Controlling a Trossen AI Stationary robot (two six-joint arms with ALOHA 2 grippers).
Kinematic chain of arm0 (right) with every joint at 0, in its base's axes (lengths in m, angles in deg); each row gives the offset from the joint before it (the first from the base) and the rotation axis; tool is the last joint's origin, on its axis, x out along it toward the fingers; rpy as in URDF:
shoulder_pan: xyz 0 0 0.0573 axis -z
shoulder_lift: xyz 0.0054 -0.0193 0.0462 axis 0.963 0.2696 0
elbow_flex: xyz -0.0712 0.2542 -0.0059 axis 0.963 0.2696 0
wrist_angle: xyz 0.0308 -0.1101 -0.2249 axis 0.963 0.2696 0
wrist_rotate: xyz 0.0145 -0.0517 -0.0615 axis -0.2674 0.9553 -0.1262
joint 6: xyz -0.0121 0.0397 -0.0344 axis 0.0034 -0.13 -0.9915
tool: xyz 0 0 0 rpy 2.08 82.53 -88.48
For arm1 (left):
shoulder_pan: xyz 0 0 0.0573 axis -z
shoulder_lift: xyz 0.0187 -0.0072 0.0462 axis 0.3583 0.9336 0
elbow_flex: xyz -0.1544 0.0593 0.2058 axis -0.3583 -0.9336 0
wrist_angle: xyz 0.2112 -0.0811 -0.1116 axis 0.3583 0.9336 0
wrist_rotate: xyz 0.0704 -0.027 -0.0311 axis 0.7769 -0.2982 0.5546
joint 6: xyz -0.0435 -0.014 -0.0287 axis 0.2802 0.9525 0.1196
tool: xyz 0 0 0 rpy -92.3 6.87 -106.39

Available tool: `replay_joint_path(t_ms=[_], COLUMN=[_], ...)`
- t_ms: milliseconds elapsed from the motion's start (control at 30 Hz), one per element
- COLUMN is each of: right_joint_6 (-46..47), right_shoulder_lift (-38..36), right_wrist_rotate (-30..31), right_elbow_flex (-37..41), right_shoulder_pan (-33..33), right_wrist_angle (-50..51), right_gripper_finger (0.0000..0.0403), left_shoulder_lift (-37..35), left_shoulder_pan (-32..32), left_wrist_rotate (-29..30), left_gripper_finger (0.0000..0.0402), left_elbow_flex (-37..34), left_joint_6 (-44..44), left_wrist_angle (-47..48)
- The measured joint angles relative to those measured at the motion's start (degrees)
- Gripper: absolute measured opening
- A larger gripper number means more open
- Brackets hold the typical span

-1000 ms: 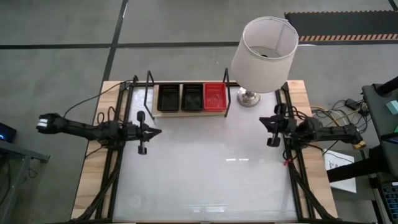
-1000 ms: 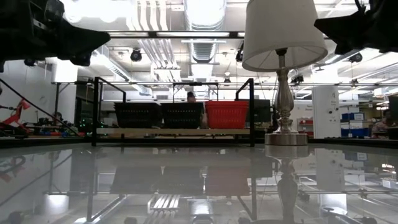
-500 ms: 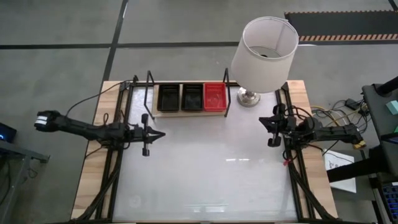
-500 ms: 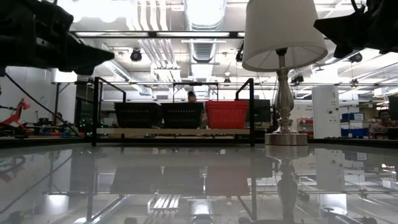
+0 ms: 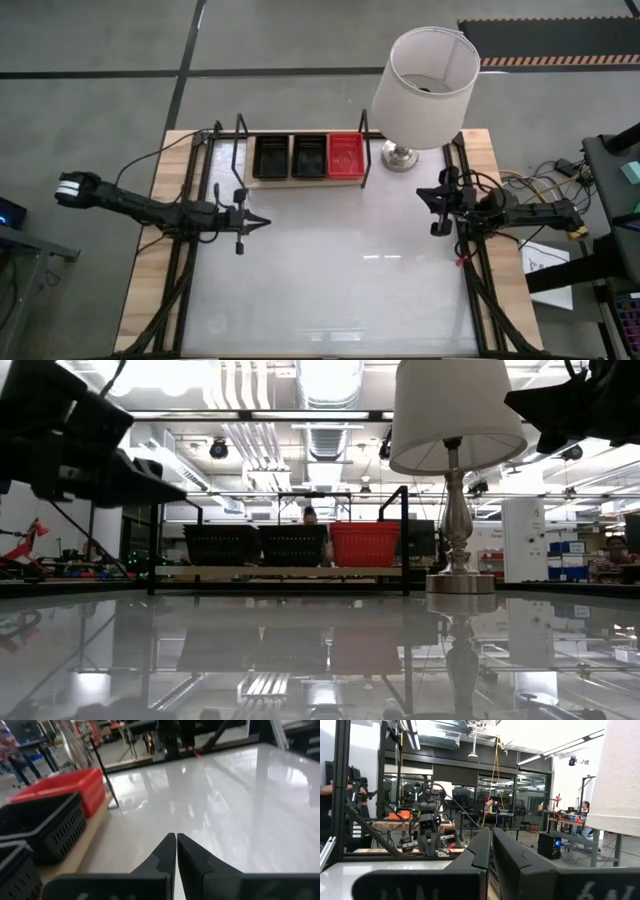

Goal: Stack baskets on shelf by color
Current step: Return to Home Position

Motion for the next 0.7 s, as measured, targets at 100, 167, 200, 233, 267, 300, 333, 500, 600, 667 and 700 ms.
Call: replay_joint_path(t_ms=[100,167,200,233,267,300,333,500,600,667,700], right_joint_6=[0.0,0.0,0.0,0.0,0.0,0.0,0.0,0.0,0.0,0.0,0.0], right_shoulder_lift=[0.0,0.0,0.0,0.0,0.0,0.0,0.0,0.0,0.0,0.0,0.0], right_wrist_rotate=[0.0,0.0,0.0,0.0,0.0,0.0,0.0,0.0,0.0,0.0,0.0], right_elbow_flex=[0.0,0.0,0.0,0.0,0.0,0.0,0.0,0.0,0.0,0.0,0.0], right_shoulder_pan=[0.0,0.0,0.0,0.0,0.0,0.0,0.0,0.0,0.0,0.0,0.0], right_wrist_angle=[0.0,0.0,0.0,0.0,0.0,0.0,0.0,0.0,0.0,0.0,0.0], right_gripper_finger=[0.0013,0.0013,0.0013,0.0013,0.0013,0.0013,0.0013,0.0013,0.0013,0.0013,0.0013], left_shoulder_lift=[2.4,4.1,4.9,5.7,6.5,7.3,8.1,12.1,14.4,15.9,16.7], left_shoulder_pan=[0.0,0.0,0.0,0.0,0.0,0.0,0.0,0.0,0.0,0.0,0.0], left_wrist_rotate=[0.0,0.0,0.0,0.0,0.0,0.0,0.0,0.0,0.0,0.0,0.0], left_gripper_finger=[0.0000,0.0000,0.0000,0.0000,0.0000,0.0000,0.0000,0.0000,0.0000,0.0000,0.0000], left_elbow_flex=[0.0,0.0,0.0,0.0,0.0,0.0,0.0,0.0,0.0,0.0,0.0], left_joint_6=[0.0,0.0,0.0,0.0,0.0,0.0,0.0,0.0,0.0,0.0,0.0], left_wrist_angle=[0.0,0.0,0.0,0.0,0.0,0.0,0.0,0.0,0.0,0.0,0.0])
